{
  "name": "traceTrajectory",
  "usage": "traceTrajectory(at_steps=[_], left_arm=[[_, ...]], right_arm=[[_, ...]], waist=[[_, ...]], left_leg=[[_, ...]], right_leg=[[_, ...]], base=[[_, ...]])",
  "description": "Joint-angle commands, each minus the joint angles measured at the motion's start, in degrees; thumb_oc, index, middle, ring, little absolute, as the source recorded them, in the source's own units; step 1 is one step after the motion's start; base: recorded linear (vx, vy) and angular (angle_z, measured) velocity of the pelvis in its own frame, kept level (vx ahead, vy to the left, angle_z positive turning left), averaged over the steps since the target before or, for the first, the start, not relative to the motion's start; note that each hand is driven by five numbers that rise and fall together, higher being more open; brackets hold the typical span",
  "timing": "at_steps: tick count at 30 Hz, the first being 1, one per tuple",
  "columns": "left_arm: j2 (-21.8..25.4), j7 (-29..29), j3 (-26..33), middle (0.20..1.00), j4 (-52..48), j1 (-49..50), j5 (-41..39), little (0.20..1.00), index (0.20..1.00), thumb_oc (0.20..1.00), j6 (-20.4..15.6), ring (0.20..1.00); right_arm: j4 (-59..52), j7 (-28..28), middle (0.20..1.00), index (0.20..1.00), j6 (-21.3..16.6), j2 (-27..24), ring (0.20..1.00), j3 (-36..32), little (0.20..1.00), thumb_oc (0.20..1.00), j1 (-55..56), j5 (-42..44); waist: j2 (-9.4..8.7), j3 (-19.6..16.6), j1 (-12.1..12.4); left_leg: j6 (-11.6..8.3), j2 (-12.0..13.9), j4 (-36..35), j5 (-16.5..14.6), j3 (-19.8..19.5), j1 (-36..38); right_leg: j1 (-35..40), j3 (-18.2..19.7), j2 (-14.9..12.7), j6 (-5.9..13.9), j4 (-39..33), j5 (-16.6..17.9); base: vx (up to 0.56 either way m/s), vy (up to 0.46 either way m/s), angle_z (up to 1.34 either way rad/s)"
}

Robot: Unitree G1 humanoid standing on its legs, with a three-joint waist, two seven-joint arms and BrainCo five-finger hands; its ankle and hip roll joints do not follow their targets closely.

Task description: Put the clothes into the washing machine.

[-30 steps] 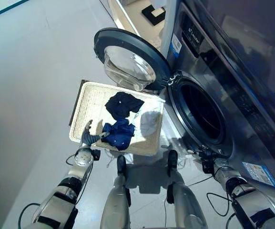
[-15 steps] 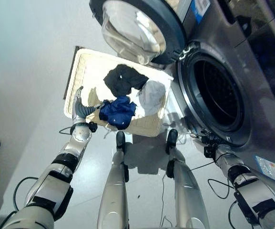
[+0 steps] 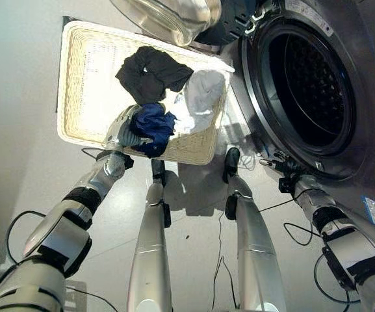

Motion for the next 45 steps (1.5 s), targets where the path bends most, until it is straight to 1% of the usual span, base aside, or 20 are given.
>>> traceTrajectory(at_steps=[1,5,7,10,14,16,19,21,22,23,28,31,37,45], left_arm=[[0.00,-1.31,1.67,1.000,0.89,-0.05,2.77,1.000,1.000,1.000,-0.71,1.000],[-0.73,-3.91,-0.07,1.000,3.29,-1.37,2.33,1.000,1.000,1.000,-0.35,1.000],[-0.72,-4.26,-0.52,1.000,3.51,-1.53,1.75,1.000,1.000,1.000,-0.14,1.000],[-1.01,-7.02,-1.55,1.000,4.92,-2.24,0.45,1.000,1.000,1.000,0.99,1.000],[-1.37,-8.21,-2.36,1.000,6.15,-2.58,-0.43,1.000,1.000,1.000,2.12,1.000],[-1.35,-8.98,-2.60,1.000,7.01,-2.91,-0.49,1.000,1.000,1.000,2.40,1.000],[-1.74,-11.55,-3.64,1.000,9.40,-3.84,0.62,1.000,1.000,1.000,3.84,1.000],[-1.98,-12.35,-4.23,1.000,10.23,-4.12,1.53,1.000,1.000,1.000,3.89,1.000],[-2.02,-12.56,-4.90,0.363,10.62,-4.41,1.62,0.363,0.363,0.363,3.88,0.363],[-2.08,-12.62,-5.13,0.200,10.66,-4.57,1.47,0.200,0.200,0.200,3.93,0.200],[-2.46,-13.40,-5.85,0.200,10.94,-5.32,0.80,0.200,0.200,0.200,3.63,0.200],[-2.20,-13.72,-5.95,0.200,10.77,-5.78,0.78,0.200,0.200,0.200,4.16,0.200],[-1.77,-13.24,-5.64,0.200,10.54,-5.65,0.89,0.200,0.200,0.200,4.32,0.200],[-1.22,-12.35,-4.77,0.200,9.53,-4.68,-1.06,0.200,0.200,0.200,3.93,0.200]], right_arm=[[-1.22,0.29,1.000,1.000,-1.75,-3.12,1.000,1.14,1.000,1.000,1.65,1.66],[-0.33,0.64,1.000,1.000,-1.98,-3.43,1.000,1.78,1.000,1.000,-0.44,2.07],[-0.42,0.62,1.000,1.000,-1.97,-3.57,1.000,1.95,1.000,1.000,-0.66,2.30],[-0.75,0.24,1.000,1.000,-1.77,-3.66,1.000,2.45,1.000,1.000,-1.84,2.77],[-0.89,0.12,1.000,1.000,-1.63,-3.65,1.000,2.73,1.000,1.000,-2.62,2.84],[-0.80,0.21,1.000,1.000,-1.83,-3.71,1.000,2.99,1.000,1.000,-2.97,3.04],[-0.71,0.36,1.000,1.000,-2.13,-3.62,1.000,3.49,1.000,1.000,-3.87,3.37],[-0.77,0.29,1.000,1.000,-2.22,-3.48,1.000,3.74,1.000,1.000,-4.23,3.32],[-0.69,0.42,1.000,1.000,-2.55,-3.47,1.000,3.97,1.000,1.000,-4.46,3.60],[-0.72,0.36,1.000,1.000,-2.65,-3.37,1.000,4.04,1.000,1.000,-4.57,3.61],[-1.32,0.16,1.000,1.000,-3.47,-3.13,1.000,4.26,1.000,1.000,-5.06,4.08],[-2.64,-0.30,1.000,1.000,-3.98,-3.13,1.000,4.39,1.000,1.000,-5.44,4.85],[-5.16,-0.20,1.000,1.000,-5.52,-2.97,1.000,4.51,1.000,1.000,-5.02,6.29],[-7.85,0.23,1.000,1.000,-5.88,-3.41,1.000,4.36,1.000,1.000,-4.55,9.42]], waist=[[0.14,-1.36,1.09],[0.01,-1.36,0.80],[0.02,-1.36,0.78],[-0.08,-1.36,0.72],[-0.11,-1.36,0.64],[-0.17,-1.36,0.58],[-0.37,-1.36,0.29],[-0.40,-1.36,0.20],[-0.43,-1.36,0.13],[-0.46,-1.36,0.08],[-0.65,-1.36,-0.14],[-0.69,-1.36,-0.14],[-0.82,-1.36,-0.17],[-0.59,-1.36,-0.09]], left_leg=[[4.27,-6.35,6.39,-3.38,-0.88,-2.84],[4.04,-6.25,7.12,-3.33,-1.06,-4.83],[4.01,-6.28,7.11,-3.25,-1.14,-5.12],[3.99,-6.36,7.05,-3.11,-1.42,-5.90],[3.98,-6.45,6.83,-2.98,-1.62,-6.05],[3.92,-6.41,6.76,-2.88,-1.64,-6.27],[3.80,-6.54,6.41,-2.66,-1.82,-6.53],[3.81,-6.53,6.30,-2.59,-1.89,-6.67],[3.82,-6.47,6.27,-2.56,-1.85,-6.78],[3.82,-6.47,6.28,-2.55,-1.84,-6.82],[3.88,-6.59,5.97,-2.48,-1.87,-6.84],[3.86,-6.64,5.90,-2.44,-1.94,-6.97],[3.83,-6.83,5.44,-2.20,-2.13,-6.80],[3.83,-6.94,4.92,-1.99,-2.14,-6.27]], right_leg=[[1.15,-1.55,3.34,4.02,2.79,-1.70],[-0.72,-1.37,3.59,4.01,3.20,-1.46],[-1.00,-1.29,3.70,3.98,3.26,-1.44],[-1.81,-1.26,3.95,3.94,3.37,-1.34],[-2.03,-1.29,4.06,4.03,3.22,-1.14],[-2.23,-1.33,4.07,4.06,3.14,-1.04],[-2.50,-1.28,4.28,4.10,2.62,-0.58],[-2.73,-1.13,4.46,4.03,2.72,-0.58],[-2.88,-1.06,4.53,4.02,2.74,-0.53],[-2.92,-1.02,4.58,4.02,2.74,-0.50],[-2.89,-0.94,4.83,4.02,2.23,-0.29],[-3.05,-1.09,4.82,4.09,2.26,-0.22],[-3.04,-1.22,4.94,4.08,2.07,-0.09],[-2.82,-1.27,4.81,4.18,2.01,-0.06]], base=[[0.00,0.000,0.00],[0.00,0.000,0.00],[0.00,0.000,0.00],[0.00,0.000,0.00],[0.00,0.000,0.00],[0.00,0.000,0.00],[0.00,0.000,0.00],[0.00,0.000,0.00],[0.00,0.000,0.00],[0.00,0.000,0.00],[0.00,0.000,0.00],[0.00,0.000,0.00],[0.00,0.000,0.00],[0.00,0.000,0.00]])
